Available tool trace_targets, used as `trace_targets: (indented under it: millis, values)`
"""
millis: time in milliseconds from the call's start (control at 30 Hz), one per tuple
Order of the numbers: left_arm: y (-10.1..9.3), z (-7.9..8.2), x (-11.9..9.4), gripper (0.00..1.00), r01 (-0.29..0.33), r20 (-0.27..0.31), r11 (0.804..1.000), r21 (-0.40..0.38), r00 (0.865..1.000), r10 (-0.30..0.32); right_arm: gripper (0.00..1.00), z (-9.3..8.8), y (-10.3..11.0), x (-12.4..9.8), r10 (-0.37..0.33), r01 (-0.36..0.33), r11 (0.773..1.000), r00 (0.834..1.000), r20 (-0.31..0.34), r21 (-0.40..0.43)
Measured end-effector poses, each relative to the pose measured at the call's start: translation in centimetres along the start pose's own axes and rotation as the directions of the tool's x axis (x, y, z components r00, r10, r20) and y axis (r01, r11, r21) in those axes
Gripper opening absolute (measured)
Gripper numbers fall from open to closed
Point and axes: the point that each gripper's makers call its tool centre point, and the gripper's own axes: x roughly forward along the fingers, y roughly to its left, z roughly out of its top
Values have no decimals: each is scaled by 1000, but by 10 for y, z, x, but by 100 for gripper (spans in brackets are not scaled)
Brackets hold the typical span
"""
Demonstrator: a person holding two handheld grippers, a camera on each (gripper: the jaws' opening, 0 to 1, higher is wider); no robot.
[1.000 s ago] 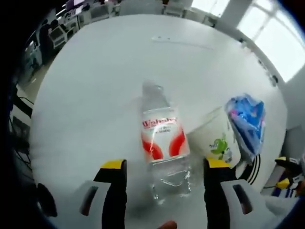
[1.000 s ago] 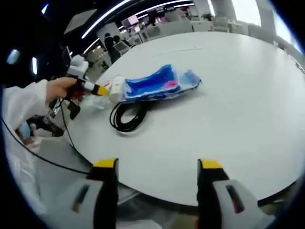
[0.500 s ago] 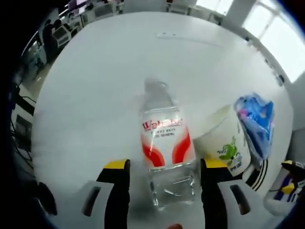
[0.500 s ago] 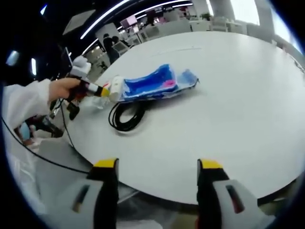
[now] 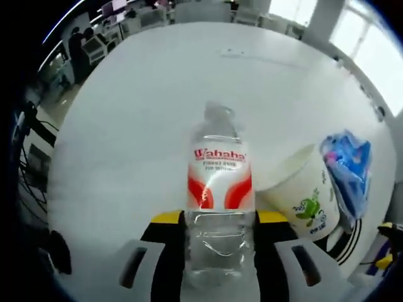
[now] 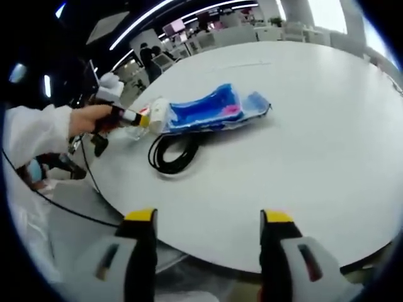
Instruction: Arrange the tabletop items into an orderly group along one side of the table until the central work area is clear of visible clutter.
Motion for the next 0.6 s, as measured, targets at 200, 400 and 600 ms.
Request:
trace_targets:
  millis: [200, 400, 600]
  values:
    - [1, 1, -1, 37, 18, 70, 997, -79, 997, -12, 64, 14, -1, -4, -7, 7, 1000, 1000, 15, -23]
    - [1, 3, -1, 37, 23, 100, 995, -99, 995, -13, 62, 41, 9, -6, 28, -27, 999, 998, 58, -24]
    - [0, 4, -1, 38, 35, 122, 995, -97, 992, -23, 60, 74, 28, 1, 79, -76, 996, 994, 77, -43]
